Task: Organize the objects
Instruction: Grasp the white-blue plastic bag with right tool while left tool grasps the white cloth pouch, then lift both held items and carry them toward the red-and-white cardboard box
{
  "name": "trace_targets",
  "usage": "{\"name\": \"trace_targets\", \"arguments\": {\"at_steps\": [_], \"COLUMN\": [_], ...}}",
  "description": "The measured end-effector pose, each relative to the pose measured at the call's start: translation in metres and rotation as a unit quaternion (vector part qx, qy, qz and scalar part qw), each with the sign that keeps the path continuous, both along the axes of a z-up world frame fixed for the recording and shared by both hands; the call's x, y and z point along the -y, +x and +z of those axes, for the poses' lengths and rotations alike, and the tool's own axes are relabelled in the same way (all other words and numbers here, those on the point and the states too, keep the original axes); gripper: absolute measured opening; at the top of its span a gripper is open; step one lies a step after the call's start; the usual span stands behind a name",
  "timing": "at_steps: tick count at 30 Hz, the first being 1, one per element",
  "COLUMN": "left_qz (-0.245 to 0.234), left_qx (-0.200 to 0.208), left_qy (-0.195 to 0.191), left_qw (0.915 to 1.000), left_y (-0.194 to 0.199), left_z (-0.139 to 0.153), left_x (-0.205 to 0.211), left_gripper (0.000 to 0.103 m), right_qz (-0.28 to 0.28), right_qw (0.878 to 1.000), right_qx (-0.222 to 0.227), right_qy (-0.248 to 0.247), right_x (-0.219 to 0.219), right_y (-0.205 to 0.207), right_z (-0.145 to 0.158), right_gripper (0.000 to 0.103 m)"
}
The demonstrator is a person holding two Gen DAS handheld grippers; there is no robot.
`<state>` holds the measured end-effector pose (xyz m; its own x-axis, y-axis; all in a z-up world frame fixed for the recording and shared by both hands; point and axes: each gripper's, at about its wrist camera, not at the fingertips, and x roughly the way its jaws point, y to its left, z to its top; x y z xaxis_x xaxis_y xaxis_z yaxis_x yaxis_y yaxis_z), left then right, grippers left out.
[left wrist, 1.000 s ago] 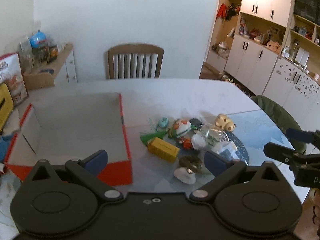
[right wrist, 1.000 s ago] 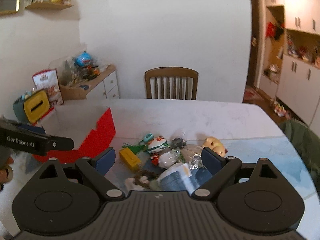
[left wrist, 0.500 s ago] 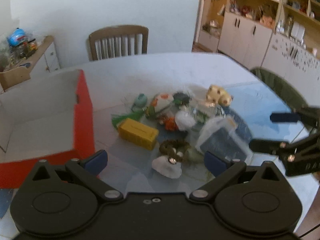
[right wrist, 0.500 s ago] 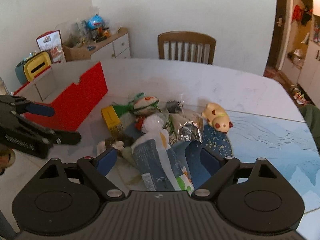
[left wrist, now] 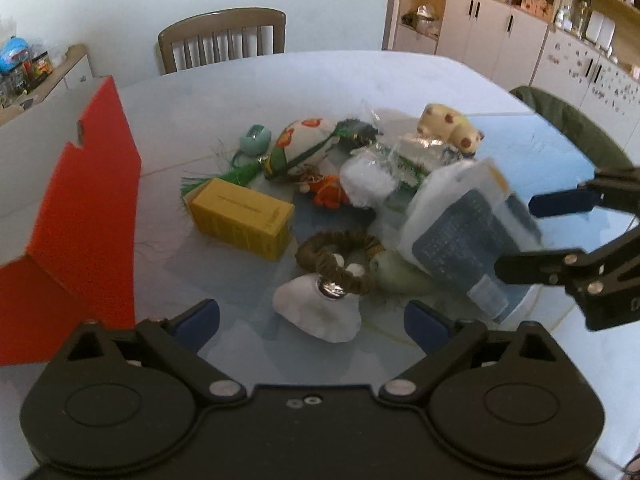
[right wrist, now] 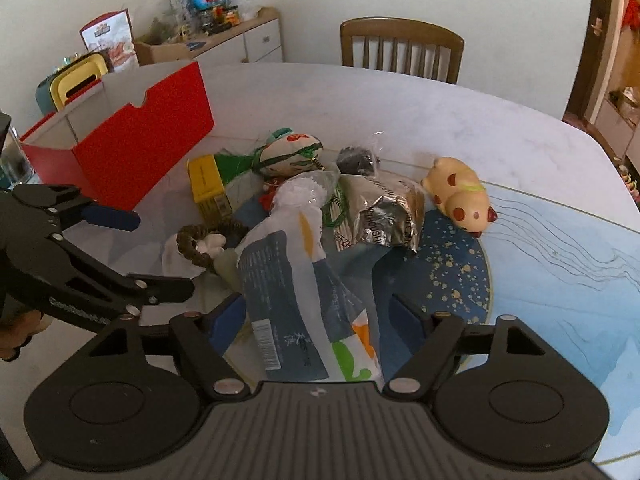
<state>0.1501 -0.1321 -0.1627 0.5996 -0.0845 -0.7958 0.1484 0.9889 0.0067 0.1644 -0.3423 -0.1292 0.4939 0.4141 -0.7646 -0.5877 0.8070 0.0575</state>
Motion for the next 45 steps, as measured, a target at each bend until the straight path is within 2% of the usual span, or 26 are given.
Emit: {"name": "trace_targets", "arguments": {"at_steps": [2,4,6,9,12,14,16,20,24,33,37,41,45], "left_qz": [-0.005,-0.004,-0.003,-0.004,-0.005,-0.006,-0.006,0.0,0.003,0.014,0.017,0.007,0.003], "left_qx": [-0.004,-0.005,0.0,0.002,0.003,0.002,0.0,-0.001,-0.004,-0.01,-0.013,-0.033,-0.036], "left_qy": [0.004,0.004,0.011,0.015,0.018,0.017,0.014,0.013,0.016,-0.002,-0.024,-0.011,-0.036], "left_qw": [1.0,1.0,0.9999,0.9999,0.9998,0.9998,0.9999,0.9999,0.9999,0.9999,0.9995,0.9994,0.9987], "left_y": [0.002,0.004,0.005,0.006,0.008,0.008,0.007,0.007,0.005,-0.012,-0.022,-0.028,-0.036], "left_z": [-0.005,-0.008,-0.01,-0.01,-0.011,-0.011,-0.01,-0.008,-0.003,0.018,0.029,0.032,0.044], "left_x": [0.002,0.003,0.003,0.003,0.004,0.004,0.005,0.004,0.003,-0.011,-0.024,-0.035,-0.055], "left_gripper": [0.087,0.085,0.079,0.072,0.061,0.053,0.049,0.048,0.047,0.047,0.047,0.047,0.047], "right_qz": [0.002,0.007,0.012,0.019,0.023,0.021,0.017,0.016,0.006,-0.014,-0.018,-0.031,-0.039], "right_qw": [1.0,1.0,1.0,1.0,1.0,1.0,1.0,1.0,1.0,0.999,0.998,0.998,0.997], "right_qx": [-0.003,-0.004,-0.005,-0.008,-0.008,-0.007,-0.005,-0.003,-0.002,0.0,-0.001,-0.005,-0.003], "right_qy": [0.0,0.002,0.001,0.003,0.004,0.005,0.005,0.009,0.022,0.051,0.058,0.059,0.069], "right_x": [-0.002,-0.003,-0.004,-0.006,-0.007,-0.007,-0.006,-0.005,-0.003,0.0,-0.002,-0.006,-0.017], "right_y": [0.002,0.004,0.004,0.005,0.006,0.006,0.006,0.006,0.006,0.0,-0.006,-0.014,-0.021], "right_z": [-0.003,-0.004,-0.006,-0.008,-0.009,-0.009,-0.009,-0.007,-0.003,0.017,0.03,0.039,0.049], "right_gripper": [0.07,0.068,0.059,0.052,0.042,0.04,0.033,0.022,0.016,0.015,0.015,0.015,0.015]}}
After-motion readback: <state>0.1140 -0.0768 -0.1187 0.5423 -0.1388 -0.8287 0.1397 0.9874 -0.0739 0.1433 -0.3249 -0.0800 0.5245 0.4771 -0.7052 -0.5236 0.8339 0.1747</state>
